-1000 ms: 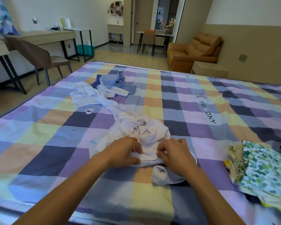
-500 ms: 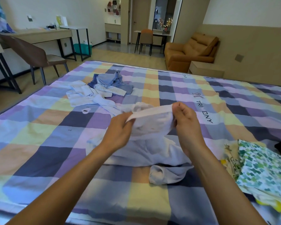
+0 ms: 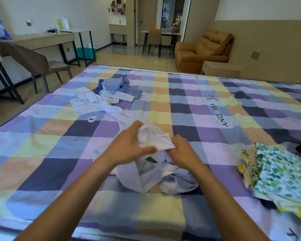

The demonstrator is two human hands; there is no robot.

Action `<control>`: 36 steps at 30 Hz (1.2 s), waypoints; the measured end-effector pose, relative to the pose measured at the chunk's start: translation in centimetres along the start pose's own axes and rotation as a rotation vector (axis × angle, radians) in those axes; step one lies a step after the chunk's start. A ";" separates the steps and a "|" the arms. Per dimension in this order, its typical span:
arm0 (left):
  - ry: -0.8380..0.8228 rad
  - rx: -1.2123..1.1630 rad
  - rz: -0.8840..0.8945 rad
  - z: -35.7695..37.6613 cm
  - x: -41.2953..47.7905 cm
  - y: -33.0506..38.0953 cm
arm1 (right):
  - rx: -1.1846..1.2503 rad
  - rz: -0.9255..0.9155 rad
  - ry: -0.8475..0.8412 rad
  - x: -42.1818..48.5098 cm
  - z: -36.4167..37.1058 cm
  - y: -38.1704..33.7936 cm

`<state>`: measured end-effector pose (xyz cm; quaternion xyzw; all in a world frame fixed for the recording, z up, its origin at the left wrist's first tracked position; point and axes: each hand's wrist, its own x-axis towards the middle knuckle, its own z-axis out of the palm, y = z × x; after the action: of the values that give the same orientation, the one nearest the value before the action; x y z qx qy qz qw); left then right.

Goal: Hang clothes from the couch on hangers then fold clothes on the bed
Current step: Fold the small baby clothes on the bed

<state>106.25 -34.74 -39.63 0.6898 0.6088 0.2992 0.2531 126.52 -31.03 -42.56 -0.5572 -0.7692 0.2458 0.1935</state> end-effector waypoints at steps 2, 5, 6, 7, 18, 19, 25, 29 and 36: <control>-0.056 0.339 -0.020 1.5 -0.4 -1.9 | 0.303 0.049 0.003 -0.2 -0.2 -0.6; -0.015 0.158 0.064 2.5 0.0 -2.8 | 0.549 0.091 -0.050 -1.1 -2.1 -2.8; 0.004 -0.015 0.090 2.5 -0.2 -2.1 | 0.594 0.046 -0.088 -1.4 -2.6 -2.9; 0.025 -0.170 0.080 2.6 -0.3 -1.3 | 0.639 0.001 -0.102 -1.2 -3.1 -2.9; -0.167 -1.361 -0.225 -0.8 -0.7 2.7 | 0.843 -0.171 0.038 0.1 -6.7 -1.2; -0.196 -1.444 -0.191 -0.9 -0.9 2.9 | 0.825 -0.159 0.026 0.1 -6.4 -0.9; -0.428 -1.684 0.022 -1.2 -0.8 1.3 | 1.179 0.052 -0.182 -0.9 -4.6 -0.5; -0.267 -1.281 -0.259 -1.2 -0.3 0.2 | 1.524 0.025 -0.279 -2.1 -5.2 -1.3; -0.286 -1.307 -0.437 0.6 -1.3 1.2 | 1.504 -0.078 -0.465 -2.8 -5.3 -2.4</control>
<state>107.40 -36.14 -39.36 0.2911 0.3898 0.4523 0.7475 128.53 -33.43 -36.92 -0.1838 -0.4363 0.8034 0.3612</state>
